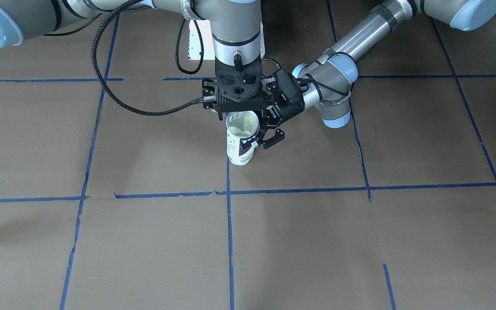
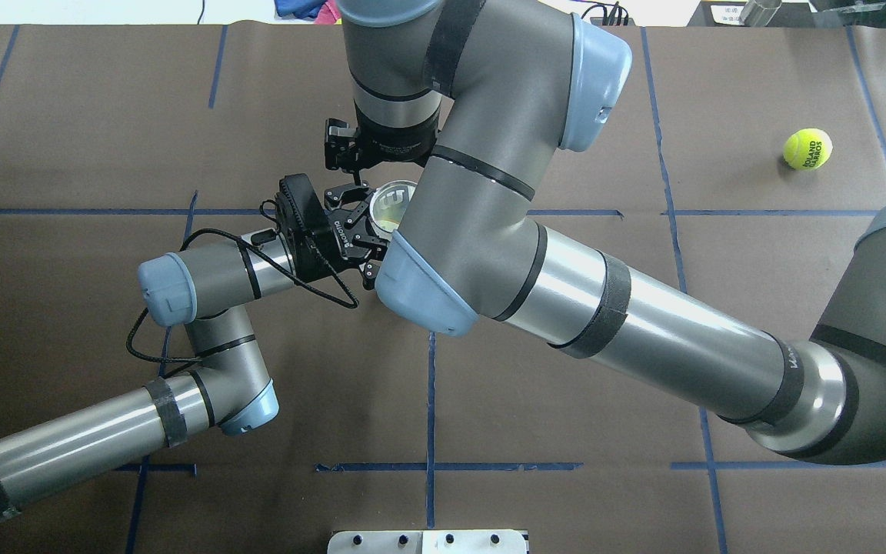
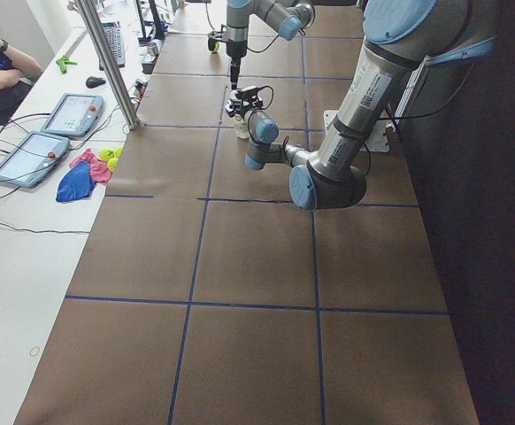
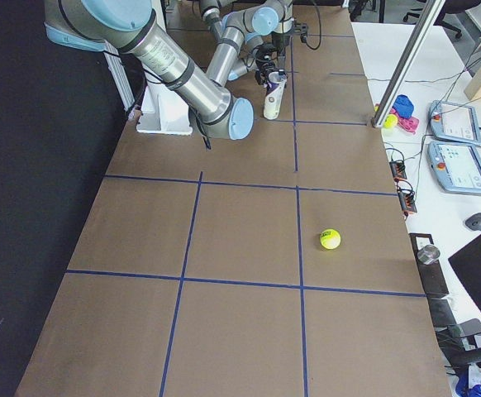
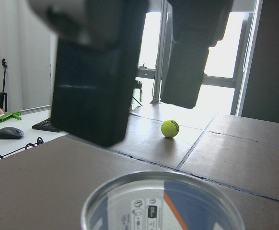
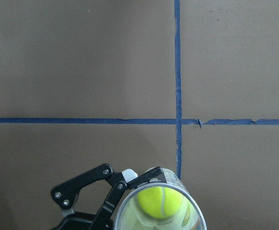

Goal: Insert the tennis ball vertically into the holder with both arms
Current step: 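Lower the ball into the can and open the right gripper, then move the right gripper back toward the remaining tennis ball, then grasp the Wilson tennis ball with the right gripper and lift it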

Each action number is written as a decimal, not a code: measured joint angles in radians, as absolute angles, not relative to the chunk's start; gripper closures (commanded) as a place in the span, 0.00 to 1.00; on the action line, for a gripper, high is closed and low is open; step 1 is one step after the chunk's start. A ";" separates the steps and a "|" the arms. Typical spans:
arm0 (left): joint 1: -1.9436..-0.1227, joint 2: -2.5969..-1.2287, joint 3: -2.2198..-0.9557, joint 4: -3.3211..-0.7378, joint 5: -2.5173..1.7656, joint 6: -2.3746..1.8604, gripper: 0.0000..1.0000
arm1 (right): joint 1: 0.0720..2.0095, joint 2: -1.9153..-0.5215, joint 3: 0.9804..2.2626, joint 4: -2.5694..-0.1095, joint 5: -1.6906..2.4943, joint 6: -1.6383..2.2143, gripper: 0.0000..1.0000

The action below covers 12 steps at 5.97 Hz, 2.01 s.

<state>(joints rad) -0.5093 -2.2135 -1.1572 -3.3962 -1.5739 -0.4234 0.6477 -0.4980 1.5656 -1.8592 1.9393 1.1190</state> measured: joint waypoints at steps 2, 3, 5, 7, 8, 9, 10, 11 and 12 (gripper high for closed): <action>-0.510 -2.213 -1.159 -3.396 -1.574 -0.423 0.16 | 0.715 -0.527 1.582 -1.859 1.990 1.052 0.01; -0.510 -2.213 -1.159 -3.396 -1.574 -0.423 0.16 | 0.793 -0.577 1.591 -1.859 2.050 0.945 0.01; -0.511 -2.212 -1.159 -3.397 -1.574 -0.423 0.16 | 0.995 -0.735 1.608 -1.856 2.155 0.585 0.01; -0.512 -2.211 -1.159 -3.398 -1.574 -0.423 0.15 | 1.178 -0.887 1.543 -1.817 2.195 0.182 0.01; -0.512 -2.210 -1.159 -3.398 -1.574 -0.422 0.15 | 1.233 -0.949 1.439 -1.691 2.214 0.053 0.01; -0.512 -2.210 -1.160 -3.398 -1.574 -0.422 0.15 | 1.258 -1.003 1.294 -1.484 2.222 -0.009 0.01; -0.511 -2.210 -1.160 -3.398 -1.574 -0.422 0.15 | 1.266 -1.037 1.170 -1.309 2.220 -0.032 0.01; -0.511 -2.212 -1.160 -3.398 -1.574 -0.422 0.15 | 1.263 -1.072 1.112 -1.220 2.206 -0.042 0.01; -0.511 -2.212 -1.160 -3.398 -1.574 -0.422 0.15 | 1.255 -1.106 1.091 -1.178 2.189 -0.048 0.01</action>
